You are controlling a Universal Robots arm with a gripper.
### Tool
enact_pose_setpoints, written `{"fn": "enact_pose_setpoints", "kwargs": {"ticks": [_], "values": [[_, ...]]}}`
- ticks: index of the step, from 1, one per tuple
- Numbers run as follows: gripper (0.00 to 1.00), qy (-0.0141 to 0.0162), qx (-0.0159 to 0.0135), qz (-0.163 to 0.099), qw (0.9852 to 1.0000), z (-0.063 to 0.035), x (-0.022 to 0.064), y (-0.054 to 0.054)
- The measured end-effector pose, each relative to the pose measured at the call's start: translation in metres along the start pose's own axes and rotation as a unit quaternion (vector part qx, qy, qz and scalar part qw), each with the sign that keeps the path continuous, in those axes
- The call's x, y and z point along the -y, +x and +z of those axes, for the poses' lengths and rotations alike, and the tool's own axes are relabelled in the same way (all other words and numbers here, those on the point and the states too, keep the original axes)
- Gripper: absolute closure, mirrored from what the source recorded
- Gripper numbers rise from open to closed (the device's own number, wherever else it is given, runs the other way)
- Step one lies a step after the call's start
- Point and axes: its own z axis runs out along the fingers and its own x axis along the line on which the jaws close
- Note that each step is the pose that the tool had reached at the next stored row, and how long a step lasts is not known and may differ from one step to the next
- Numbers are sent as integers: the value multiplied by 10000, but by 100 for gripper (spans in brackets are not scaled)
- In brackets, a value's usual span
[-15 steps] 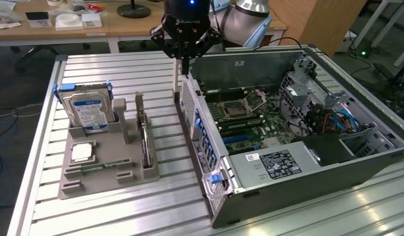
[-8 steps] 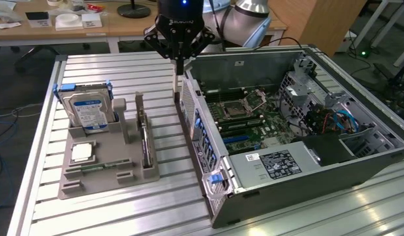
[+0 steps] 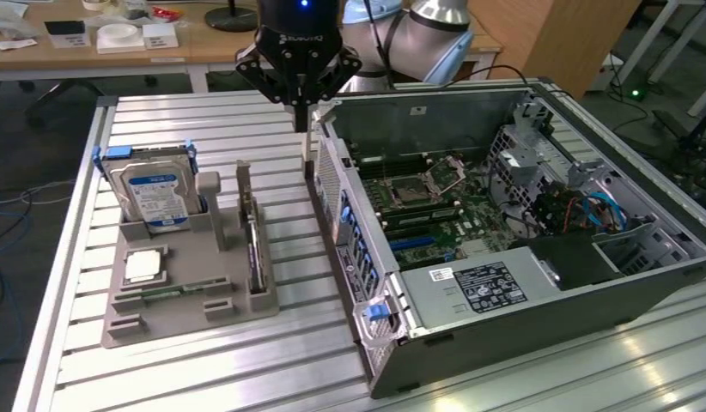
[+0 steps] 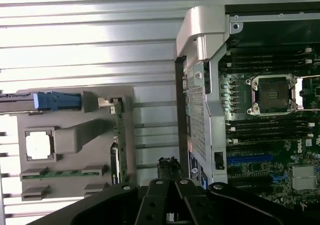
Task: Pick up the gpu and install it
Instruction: 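Reach for the gpu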
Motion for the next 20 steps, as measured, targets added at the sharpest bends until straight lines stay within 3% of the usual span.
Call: {"fn": "enact_pose_setpoints", "kwargs": {"ticks": [20], "values": [[89, 0, 0, 0, 10000, -10, 31, 378]]}}
